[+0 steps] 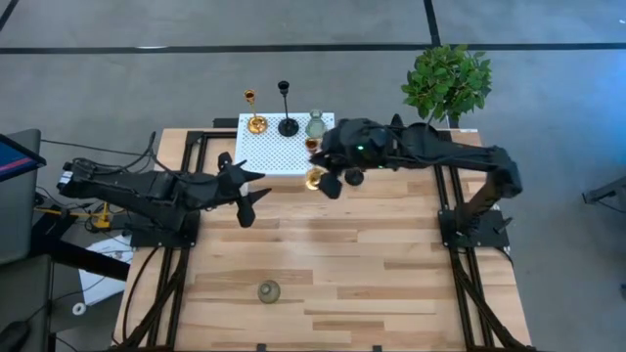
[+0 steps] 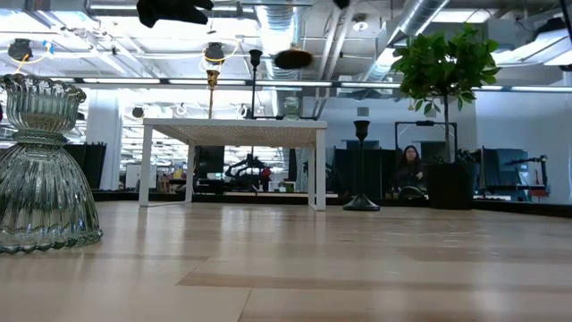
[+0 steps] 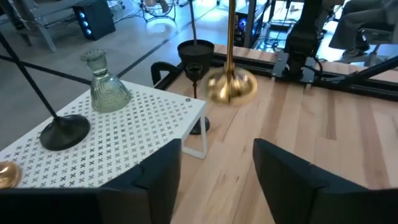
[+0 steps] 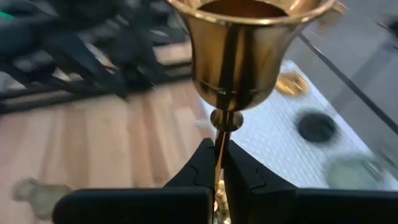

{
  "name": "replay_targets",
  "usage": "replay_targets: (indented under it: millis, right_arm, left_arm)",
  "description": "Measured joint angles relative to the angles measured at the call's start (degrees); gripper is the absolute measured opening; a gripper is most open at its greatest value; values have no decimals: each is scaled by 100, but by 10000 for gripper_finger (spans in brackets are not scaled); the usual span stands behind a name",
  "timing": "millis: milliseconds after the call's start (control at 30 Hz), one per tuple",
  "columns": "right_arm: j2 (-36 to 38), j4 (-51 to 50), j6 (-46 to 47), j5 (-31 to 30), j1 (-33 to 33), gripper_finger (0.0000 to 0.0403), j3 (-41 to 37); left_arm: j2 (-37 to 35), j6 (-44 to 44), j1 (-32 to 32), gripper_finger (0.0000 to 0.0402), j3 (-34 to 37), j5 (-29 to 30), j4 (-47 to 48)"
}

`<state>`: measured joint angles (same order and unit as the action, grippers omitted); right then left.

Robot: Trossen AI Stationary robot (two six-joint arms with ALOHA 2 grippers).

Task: Pick & Place candle stick holders
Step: Put the golden candle holder on the shelf aligned with the other golden candle holder

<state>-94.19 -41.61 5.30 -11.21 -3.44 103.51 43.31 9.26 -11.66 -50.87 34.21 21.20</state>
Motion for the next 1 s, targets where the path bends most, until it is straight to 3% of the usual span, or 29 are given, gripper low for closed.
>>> replay_targets:
  millis: [200, 467, 767, 1000]
  right_arm:
    - [-534, 748, -251, 908, -9, 0, 429]
    - [-910, 1095, -290, 1404, -13, 0, 624]
    - [-995, 1274, -288, 1446, 0, 0, 618]
    - [-999, 1200, -288, 1444, -2, 0, 618]
  left_arm:
    - [44, -9, 39, 216, 0, -99, -422]
    - [445, -32, 218, 218, -2, -449, -1066]
    - [937, -44, 735, 215, -4, -1168, -1577]
    - [931, -44, 883, 173, -2, -1350, -1657]
